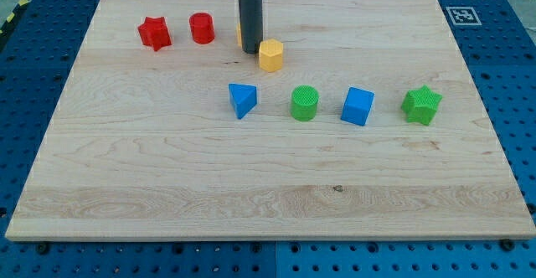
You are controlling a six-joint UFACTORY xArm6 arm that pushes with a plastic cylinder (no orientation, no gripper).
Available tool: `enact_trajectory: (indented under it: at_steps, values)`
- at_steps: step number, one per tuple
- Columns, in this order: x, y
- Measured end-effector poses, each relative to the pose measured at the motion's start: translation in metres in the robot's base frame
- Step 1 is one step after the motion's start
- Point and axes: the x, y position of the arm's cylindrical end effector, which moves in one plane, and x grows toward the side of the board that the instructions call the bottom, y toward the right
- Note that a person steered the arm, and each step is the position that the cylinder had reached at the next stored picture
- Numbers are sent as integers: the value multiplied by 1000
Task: Push the yellow hexagon parallel to the yellow heart
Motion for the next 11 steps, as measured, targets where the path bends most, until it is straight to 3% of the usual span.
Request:
enact_trajectory:
  at_steps: [3,11]
  values:
    - [17,-19]
    - [63,118]
